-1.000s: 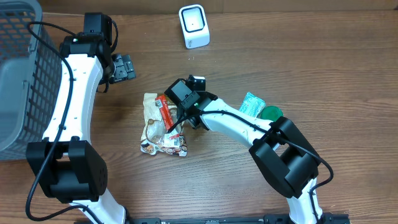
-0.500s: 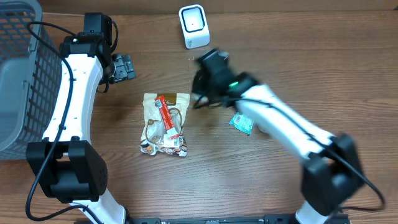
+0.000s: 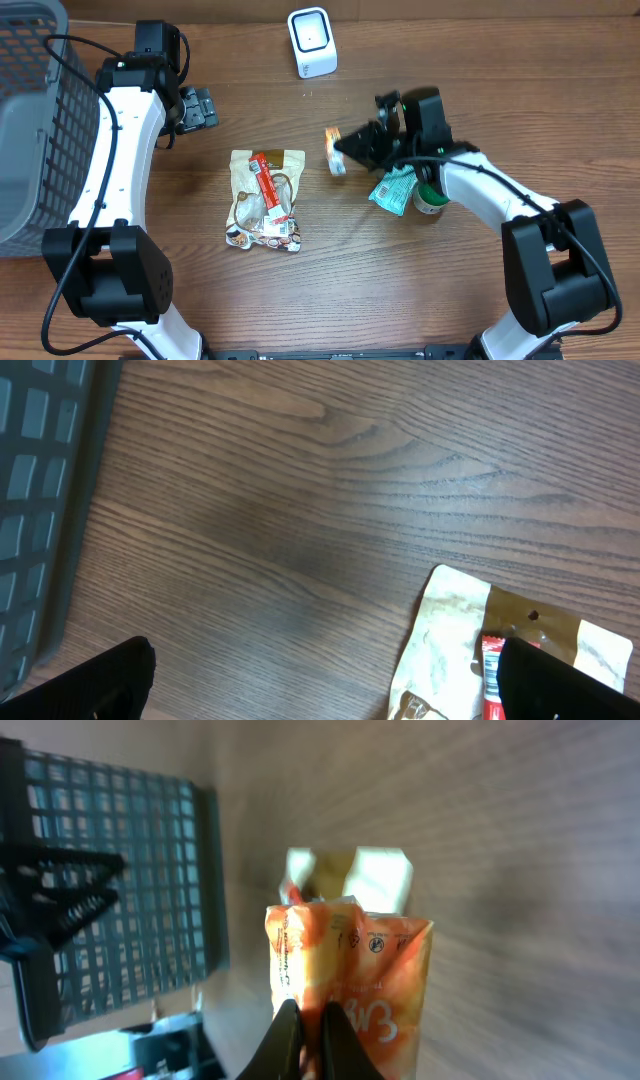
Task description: Scan the item barcode
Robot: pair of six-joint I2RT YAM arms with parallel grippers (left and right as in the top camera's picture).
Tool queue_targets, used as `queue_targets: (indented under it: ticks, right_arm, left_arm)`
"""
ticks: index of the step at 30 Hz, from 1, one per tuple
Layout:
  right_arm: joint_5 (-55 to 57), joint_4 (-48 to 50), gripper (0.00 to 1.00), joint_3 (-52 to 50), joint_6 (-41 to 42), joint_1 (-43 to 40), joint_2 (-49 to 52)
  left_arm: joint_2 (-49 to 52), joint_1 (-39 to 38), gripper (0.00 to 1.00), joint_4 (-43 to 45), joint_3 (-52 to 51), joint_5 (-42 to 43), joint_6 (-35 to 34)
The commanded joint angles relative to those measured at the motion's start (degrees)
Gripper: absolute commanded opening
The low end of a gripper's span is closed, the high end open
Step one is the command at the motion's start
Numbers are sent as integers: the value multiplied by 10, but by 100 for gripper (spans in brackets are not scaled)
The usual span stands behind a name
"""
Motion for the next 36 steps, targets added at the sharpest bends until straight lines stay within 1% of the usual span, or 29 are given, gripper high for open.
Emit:
queue_targets:
  ticks: [1, 3, 8, 12, 14, 20, 29, 34, 35, 36]
  right_arm:
    - [-74, 124, 4, -80, 33, -8, 1]
    - [-48, 154, 4, -106, 34, -7, 1]
    - [16, 162, 4, -144, 33, 4, 1]
    - [24, 224, 4, -163, 35, 25, 1]
    - [32, 238, 4, -163, 43, 35, 1]
    - [115, 235, 4, -163, 64, 73, 4]
    - [113, 248, 4, -163, 66, 78, 41]
    - [87, 290, 4, -163, 66, 78, 49]
    - [83, 297, 8, -163, 66, 77, 49]
    - [83, 296, 10, -163, 66, 77, 49]
  left_arm:
    - [-10, -2, 100, -1, 9, -6, 13]
    - [-10, -2, 99, -1, 9, -6, 13]
    - [-10, -2, 100, -1, 9, -6, 13]
    - [-10, -2, 100, -1, 9, -6, 13]
    - [-10, -2, 100, -1, 9, -6, 13]
    - [-10, -2, 99, -1, 9, -6, 13]
    - [-10, -2, 100, -1, 9, -6, 13]
    - [-10, -2, 100, -1, 9, -6, 13]
    - [-10, -2, 100, -1, 9, -6, 13]
    - [-10, -2, 99, -1, 9, -6, 13]
